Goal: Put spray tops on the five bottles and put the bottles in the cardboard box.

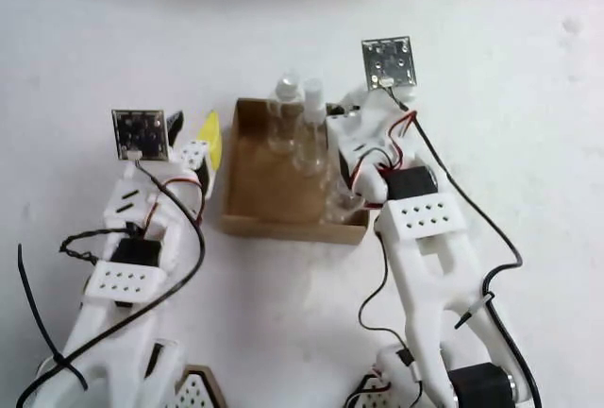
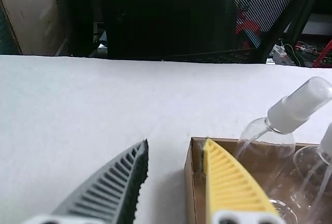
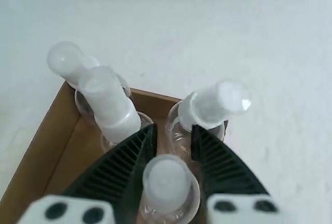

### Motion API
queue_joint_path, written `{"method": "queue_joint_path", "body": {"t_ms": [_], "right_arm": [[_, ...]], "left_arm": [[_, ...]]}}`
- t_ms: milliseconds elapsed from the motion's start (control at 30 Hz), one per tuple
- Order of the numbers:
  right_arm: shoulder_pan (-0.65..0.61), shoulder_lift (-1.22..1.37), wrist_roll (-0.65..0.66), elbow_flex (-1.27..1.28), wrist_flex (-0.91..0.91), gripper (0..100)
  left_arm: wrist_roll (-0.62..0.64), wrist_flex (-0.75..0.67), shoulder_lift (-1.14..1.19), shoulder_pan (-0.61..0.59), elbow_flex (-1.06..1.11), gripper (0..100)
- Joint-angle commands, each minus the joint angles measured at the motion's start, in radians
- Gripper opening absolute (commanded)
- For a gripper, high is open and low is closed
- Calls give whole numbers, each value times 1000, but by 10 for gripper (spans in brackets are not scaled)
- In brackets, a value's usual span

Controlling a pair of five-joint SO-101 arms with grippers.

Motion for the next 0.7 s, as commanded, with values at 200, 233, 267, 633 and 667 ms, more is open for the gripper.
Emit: {"method": "queue_joint_path", "body": {"t_ms": [200, 233, 267, 633, 667], "right_arm": [[-1, -102, 8, -49, 22, 127], [-1, -130, 8, -64, 47, 127], [1, -159, 8, -81, 81, 127], [219, -272, 14, -180, 223, 126], [245, -251, 17, -180, 225, 126]], "left_arm": [[-14, -26, -30, 2, -11, 161], [-14, -26, -30, 2, -11, 161], [-14, -26, -30, 2, -11, 161], [-14, -26, -30, 2, -9, 161], [-14, -26, -30, 2, -9, 161]]}}
